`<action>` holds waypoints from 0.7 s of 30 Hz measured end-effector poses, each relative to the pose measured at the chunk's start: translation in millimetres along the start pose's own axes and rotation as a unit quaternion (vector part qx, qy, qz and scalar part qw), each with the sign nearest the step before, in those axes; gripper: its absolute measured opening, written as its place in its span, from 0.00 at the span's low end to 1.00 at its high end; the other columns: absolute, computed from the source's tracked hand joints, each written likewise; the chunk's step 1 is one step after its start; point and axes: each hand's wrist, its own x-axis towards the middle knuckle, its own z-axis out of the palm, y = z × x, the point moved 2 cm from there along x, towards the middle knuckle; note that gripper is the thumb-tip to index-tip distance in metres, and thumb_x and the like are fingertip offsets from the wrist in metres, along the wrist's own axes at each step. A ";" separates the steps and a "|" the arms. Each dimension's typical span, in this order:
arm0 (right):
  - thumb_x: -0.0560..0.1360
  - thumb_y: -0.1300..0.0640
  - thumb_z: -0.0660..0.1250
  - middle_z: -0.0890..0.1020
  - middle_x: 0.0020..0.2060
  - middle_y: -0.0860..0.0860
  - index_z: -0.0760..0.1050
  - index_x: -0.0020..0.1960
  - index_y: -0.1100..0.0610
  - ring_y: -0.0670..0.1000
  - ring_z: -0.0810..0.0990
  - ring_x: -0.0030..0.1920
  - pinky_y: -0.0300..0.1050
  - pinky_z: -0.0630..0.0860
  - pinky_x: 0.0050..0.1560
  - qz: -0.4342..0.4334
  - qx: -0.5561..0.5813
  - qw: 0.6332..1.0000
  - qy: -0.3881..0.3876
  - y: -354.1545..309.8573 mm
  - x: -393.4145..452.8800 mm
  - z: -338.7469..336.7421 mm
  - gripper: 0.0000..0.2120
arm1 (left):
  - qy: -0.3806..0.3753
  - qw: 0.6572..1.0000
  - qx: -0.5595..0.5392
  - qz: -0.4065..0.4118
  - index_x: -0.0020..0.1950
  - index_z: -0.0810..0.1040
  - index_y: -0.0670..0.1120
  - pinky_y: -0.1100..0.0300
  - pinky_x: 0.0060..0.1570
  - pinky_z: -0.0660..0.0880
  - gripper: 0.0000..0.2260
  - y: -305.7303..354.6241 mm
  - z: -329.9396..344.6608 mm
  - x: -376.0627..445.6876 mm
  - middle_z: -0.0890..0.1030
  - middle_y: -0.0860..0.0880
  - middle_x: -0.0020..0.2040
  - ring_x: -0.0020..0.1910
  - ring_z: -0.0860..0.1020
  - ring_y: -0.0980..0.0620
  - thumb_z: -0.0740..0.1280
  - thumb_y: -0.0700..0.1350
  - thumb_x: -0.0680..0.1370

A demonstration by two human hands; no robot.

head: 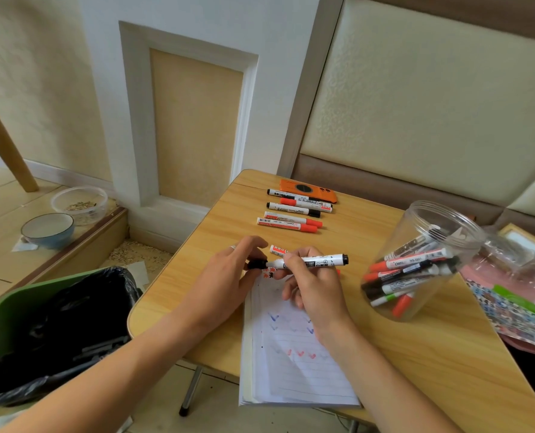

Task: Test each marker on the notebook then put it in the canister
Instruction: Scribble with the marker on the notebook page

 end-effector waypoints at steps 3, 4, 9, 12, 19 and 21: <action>0.81 0.54 0.69 0.87 0.40 0.54 0.77 0.46 0.54 0.53 0.76 0.29 0.38 0.67 0.26 -0.010 -0.027 0.999 -0.028 2.0 0.3 2.4 0.06 | -0.018 1.000 0.004 0.022 0.66 0.71 0.52 0.65 0.51 0.76 0.18 1.4 1.0 -1.4 0.81 0.57 0.56 0.52 0.77 0.62 0.69 0.39 0.79; 0.81 0.54 0.70 0.87 0.40 0.53 0.78 0.46 0.54 0.53 0.75 0.28 0.38 0.67 0.26 -0.010 -0.026 0.999 -0.034 1.3 -0.4 2.9 0.06 | -0.020 0.999 0.005 0.026 0.66 0.71 0.52 0.65 0.51 0.76 0.18 2.2 1.1 -2.0 0.81 0.57 0.56 0.52 0.76 0.61 0.69 0.39 0.79; 0.80 0.44 0.68 0.78 0.34 0.57 0.79 0.53 0.58 0.46 0.74 0.25 0.39 0.65 0.26 0.040 0.033 0.998 0.023 -5.2 -2.0 -4.6 0.16 | 0.011 1.000 0.002 0.012 0.64 0.73 0.49 0.62 0.51 0.76 0.15 -0.1 -0.8 -1.9 0.81 0.55 0.55 0.52 0.77 0.60 0.69 0.39 0.79; 0.81 0.46 0.68 0.79 0.33 0.55 0.75 0.53 0.58 0.48 0.77 0.28 0.39 0.67 0.26 0.062 0.095 0.991 0.075 -3.8 1.8 -12.5 0.15 | 0.014 1.000 0.009 0.001 0.62 0.75 0.51 0.71 0.48 0.71 0.12 -1.0 -2.5 -1.3 0.80 0.56 0.55 0.51 0.75 0.64 0.67 0.40 0.80; 0.83 0.58 0.64 0.80 0.34 0.54 0.79 0.48 0.59 0.50 0.76 0.28 0.39 0.68 0.26 0.037 0.036 0.999 -0.003 -1.2 1.7 -6.3 0.08 | 0.002 0.997 -0.071 0.014 0.59 0.79 0.52 0.63 0.42 0.72 0.07 6.1 -8.5 1.0 0.75 0.54 0.50 0.43 0.75 0.53 0.65 0.49 0.82; 0.84 0.58 0.64 0.81 0.33 0.53 0.79 0.47 0.59 0.51 0.76 0.28 0.41 0.67 0.26 0.019 0.003 1.000 -0.018 -1.0 1.1 -3.4 0.09 | -0.019 0.997 -0.079 0.014 0.60 0.80 0.54 0.64 0.42 0.74 0.12 4.2 -9.1 1.4 0.77 0.56 0.51 0.45 0.77 0.54 0.69 0.55 0.79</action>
